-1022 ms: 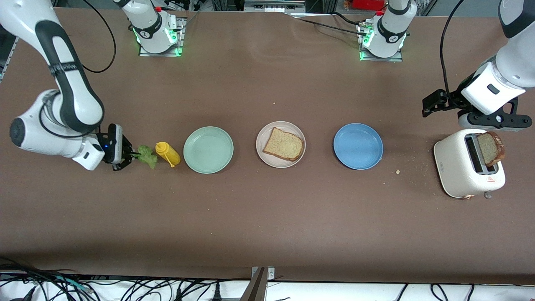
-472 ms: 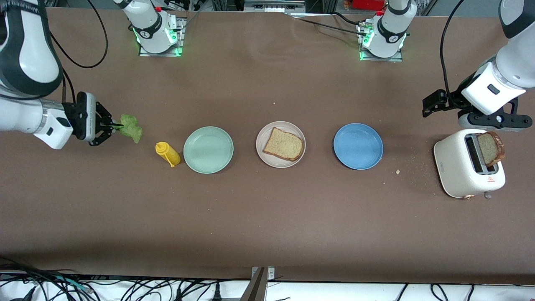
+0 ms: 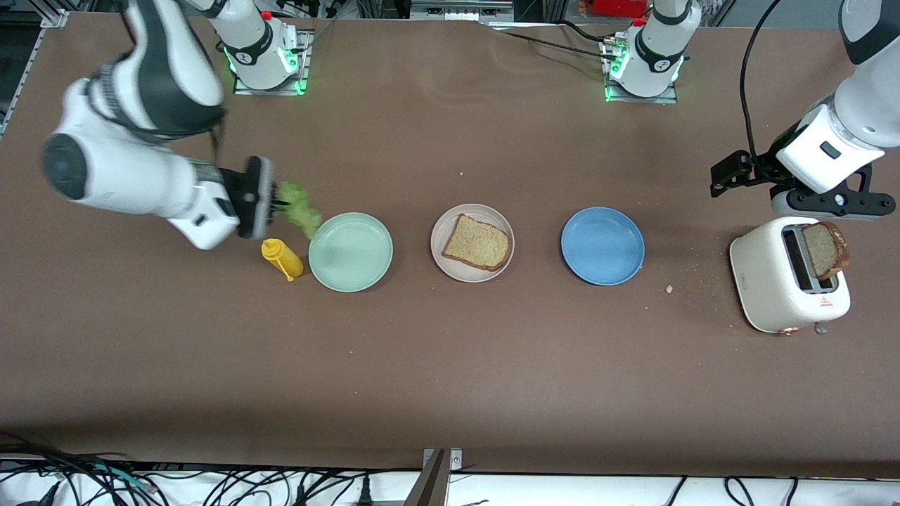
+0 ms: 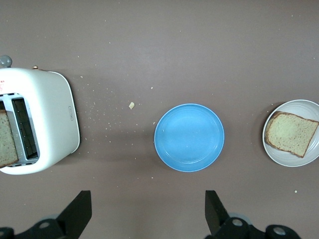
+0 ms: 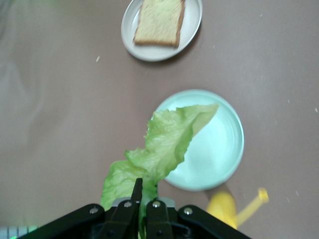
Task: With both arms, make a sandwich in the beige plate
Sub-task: 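Lift the lettuce leaf with the right gripper and carry it over the toast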
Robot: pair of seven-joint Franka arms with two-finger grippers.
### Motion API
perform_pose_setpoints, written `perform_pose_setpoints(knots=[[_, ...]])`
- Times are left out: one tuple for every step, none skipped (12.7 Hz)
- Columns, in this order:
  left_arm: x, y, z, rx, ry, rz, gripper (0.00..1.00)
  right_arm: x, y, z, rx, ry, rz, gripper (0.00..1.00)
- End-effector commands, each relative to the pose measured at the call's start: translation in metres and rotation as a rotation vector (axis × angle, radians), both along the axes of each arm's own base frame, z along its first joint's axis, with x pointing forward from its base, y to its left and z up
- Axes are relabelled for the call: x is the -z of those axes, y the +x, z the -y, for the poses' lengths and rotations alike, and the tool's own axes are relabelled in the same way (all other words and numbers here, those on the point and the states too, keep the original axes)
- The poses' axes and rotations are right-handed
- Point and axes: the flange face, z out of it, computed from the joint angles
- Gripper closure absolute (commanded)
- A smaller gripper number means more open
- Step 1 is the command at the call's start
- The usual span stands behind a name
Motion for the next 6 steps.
perform_pose_setpoints(knots=[[-0.004, -0.001, 0.0, -0.009, -0.006, 0.01, 0.0, 0.012, 0.009, -0.072, 0.111, -0.034, -0.016, 1.0], [-0.004, -0.001, 0.0, -0.009, -0.006, 0.01, 0.0, 0.016, 0.004, -0.102, 0.145, -0.044, -0.019, 1.0], [-0.004, -0.001, 0.0, -0.009, -0.006, 0.01, 0.0, 0.02, 0.0, -0.129, 0.209, -0.046, -0.025, 1.0], [-0.005, -0.002, 0.001, -0.006, -0.006, 0.01, 0.0, 0.028, -0.003, -0.156, 0.275, -0.037, -0.038, 1.0], [-0.005, -0.002, 0.002, -0.006, -0.006, 0.011, 0.0, 0.039, -0.003, -0.181, 0.332, -0.03, -0.033, 1.0], [-0.005, -0.002, 0.001, -0.007, -0.006, 0.011, 0.0, 0.053, -0.008, -0.21, 0.382, -0.034, -0.028, 1.0]])
